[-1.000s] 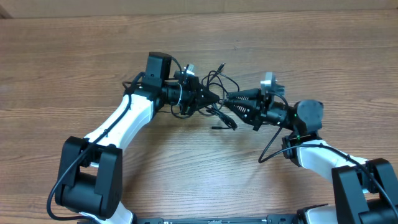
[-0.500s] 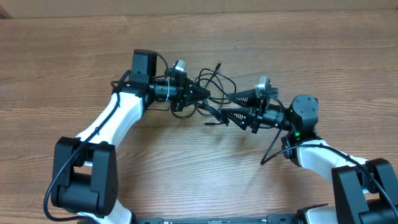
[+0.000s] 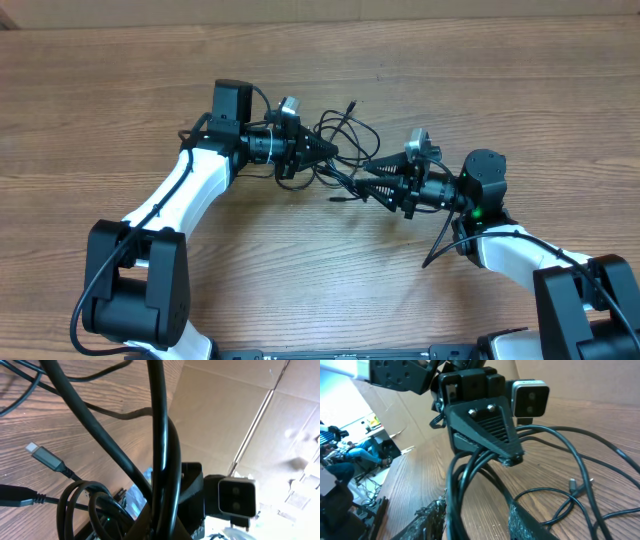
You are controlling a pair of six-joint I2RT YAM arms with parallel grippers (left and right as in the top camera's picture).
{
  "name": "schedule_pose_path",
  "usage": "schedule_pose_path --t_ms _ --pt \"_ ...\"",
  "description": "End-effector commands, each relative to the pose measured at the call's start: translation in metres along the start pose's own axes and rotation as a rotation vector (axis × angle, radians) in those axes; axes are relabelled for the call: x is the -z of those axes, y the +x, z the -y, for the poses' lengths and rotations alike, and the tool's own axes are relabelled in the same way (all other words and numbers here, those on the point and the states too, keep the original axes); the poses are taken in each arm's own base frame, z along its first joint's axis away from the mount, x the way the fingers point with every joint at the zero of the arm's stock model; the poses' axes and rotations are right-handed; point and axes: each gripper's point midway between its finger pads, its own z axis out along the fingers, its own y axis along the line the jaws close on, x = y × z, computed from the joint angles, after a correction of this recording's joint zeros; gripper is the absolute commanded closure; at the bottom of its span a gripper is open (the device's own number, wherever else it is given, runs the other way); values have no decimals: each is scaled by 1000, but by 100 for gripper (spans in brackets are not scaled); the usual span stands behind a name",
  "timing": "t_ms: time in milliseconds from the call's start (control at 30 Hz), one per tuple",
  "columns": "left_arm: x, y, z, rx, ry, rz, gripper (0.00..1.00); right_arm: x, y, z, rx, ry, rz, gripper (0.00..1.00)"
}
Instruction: Untangle cables
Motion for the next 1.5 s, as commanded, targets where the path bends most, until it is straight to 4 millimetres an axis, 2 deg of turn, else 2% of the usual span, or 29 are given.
schedule_pose_path --t_ms 0,233,300,433,633,1067,1200,1467 --pt "3 -3 9 1 1 25 96 -3 -2 -11 25 -53 -7 61" --pt "0 -1 9 10 -4 21 96 -10 2 -19 20 -80 -22 62" --pt "-2 0 9 8 -5 16 96 -10 2 -18 16 -71 -22 67" --pt "-4 2 9 6 -6 11 96 -10 7 -9 -19 -23 -31 85" --pt "-4 2 9 6 -6 11 96 -10 9 -8 -32 -18 -38 96" --pt "-4 0 8 6 -14 24 96 -10 8 -13 -35 -47 -38 96" --pt "-4 -3 6 5 -22 38 96 -9 -6 -24 -84 -100 -6 96" --pt "-5 -6 3 -4 -41 61 96 -3 -51 -48 -80 -179 119 96"
